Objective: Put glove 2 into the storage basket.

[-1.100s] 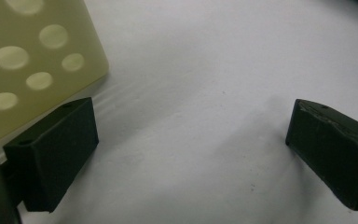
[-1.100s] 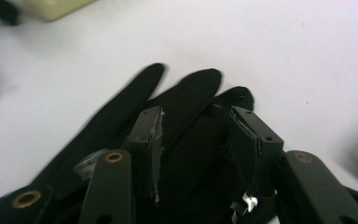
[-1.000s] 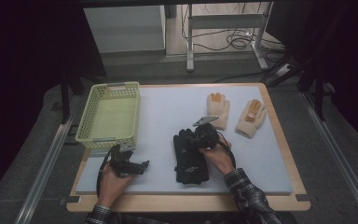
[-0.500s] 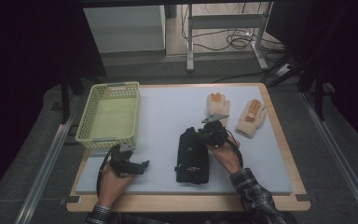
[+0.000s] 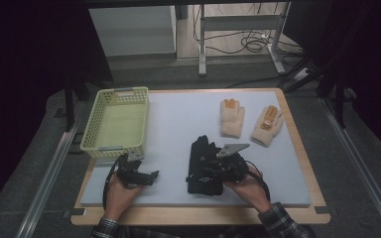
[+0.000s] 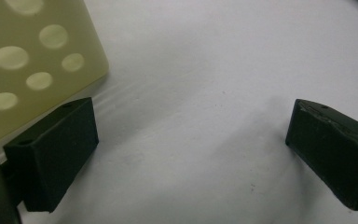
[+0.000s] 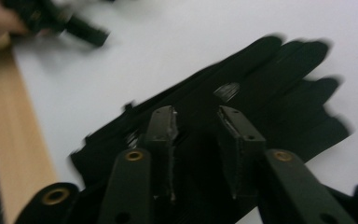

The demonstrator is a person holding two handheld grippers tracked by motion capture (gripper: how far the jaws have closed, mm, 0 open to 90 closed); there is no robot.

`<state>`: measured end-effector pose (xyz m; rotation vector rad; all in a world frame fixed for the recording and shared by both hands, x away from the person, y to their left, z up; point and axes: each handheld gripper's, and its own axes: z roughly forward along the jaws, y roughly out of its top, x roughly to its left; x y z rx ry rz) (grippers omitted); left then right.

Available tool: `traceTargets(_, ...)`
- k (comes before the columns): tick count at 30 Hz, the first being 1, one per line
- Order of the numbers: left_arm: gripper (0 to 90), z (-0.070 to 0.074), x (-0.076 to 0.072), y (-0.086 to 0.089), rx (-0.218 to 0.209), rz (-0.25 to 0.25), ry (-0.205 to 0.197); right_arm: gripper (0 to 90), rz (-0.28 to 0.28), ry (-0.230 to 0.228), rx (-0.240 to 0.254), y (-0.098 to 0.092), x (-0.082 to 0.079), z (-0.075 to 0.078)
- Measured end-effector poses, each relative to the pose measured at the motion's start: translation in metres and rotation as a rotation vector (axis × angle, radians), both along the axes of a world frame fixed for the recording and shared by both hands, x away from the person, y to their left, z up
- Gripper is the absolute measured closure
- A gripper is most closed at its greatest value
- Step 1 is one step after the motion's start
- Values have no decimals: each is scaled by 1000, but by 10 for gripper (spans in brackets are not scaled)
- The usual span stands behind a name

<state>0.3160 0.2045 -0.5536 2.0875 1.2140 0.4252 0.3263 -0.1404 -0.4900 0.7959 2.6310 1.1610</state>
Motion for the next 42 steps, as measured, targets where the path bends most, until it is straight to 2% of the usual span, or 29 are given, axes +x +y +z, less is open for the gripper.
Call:
traceTargets(2, 23, 0, 0, 0, 0, -1, -1, 605, 14, 14, -5, 1, -5, -5)
traceTargets(5, 23, 0, 0, 0, 0, 0, -1, 633, 17, -6, -42, 3, -9, -14)
traceTargets(7, 23, 0, 0, 0, 0, 0, -1, 752, 20, 14, -42, 4, -9, -18)
traceTargets(8, 23, 0, 0, 0, 0, 0, -1, 813, 16, 10, -52, 4, -9, -20)
traceTargets(10, 23, 0, 0, 0, 0, 0, -1, 867, 12, 9, -47, 4, -9, -19)
traceTargets(14, 23, 0, 0, 0, 0, -1, 0, 875, 21, 18, -8, 5, -9, -8)
traceTargets(19, 23, 0, 0, 0, -1, 0, -1, 875, 43, -14, 24, 18, -9, 5)
traceTargets(21, 23, 0, 0, 0, 0, -1, 0, 875, 52, -19, -4, 24, -8, 1)
traceTargets(24, 23, 0, 0, 0, 0, 0, -1, 863, 49, 0, -31, 26, -6, -10)
traceTargets(25, 23, 0, 0, 0, -1, 2, 0, 852, 46, 1, -30, 24, -6, -13)
traceTargets(27, 23, 0, 0, 0, -1, 2, 0, 766, 44, 5, 7, 17, -6, -11)
traceTargets(29, 23, 0, 0, 0, -2, 2, 1, 680, 23, -23, 20, 10, -7, -5)
traceTargets(32, 23, 0, 0, 0, 1, -1, 0, 647, -13, -53, 26, -4, -7, 3)
traceTargets(34, 23, 0, 0, 0, 1, -1, -1, 666, -44, -64, 18, -18, -5, 1)
traceTargets(37, 23, 0, 0, 0, 2, -1, -1, 778, -82, -41, 20, -38, -4, -12)
traceTargets(42, 30, 1, -2, 0, 3, -2, -4, 862, -67, -17, 4, -44, -6, -32)
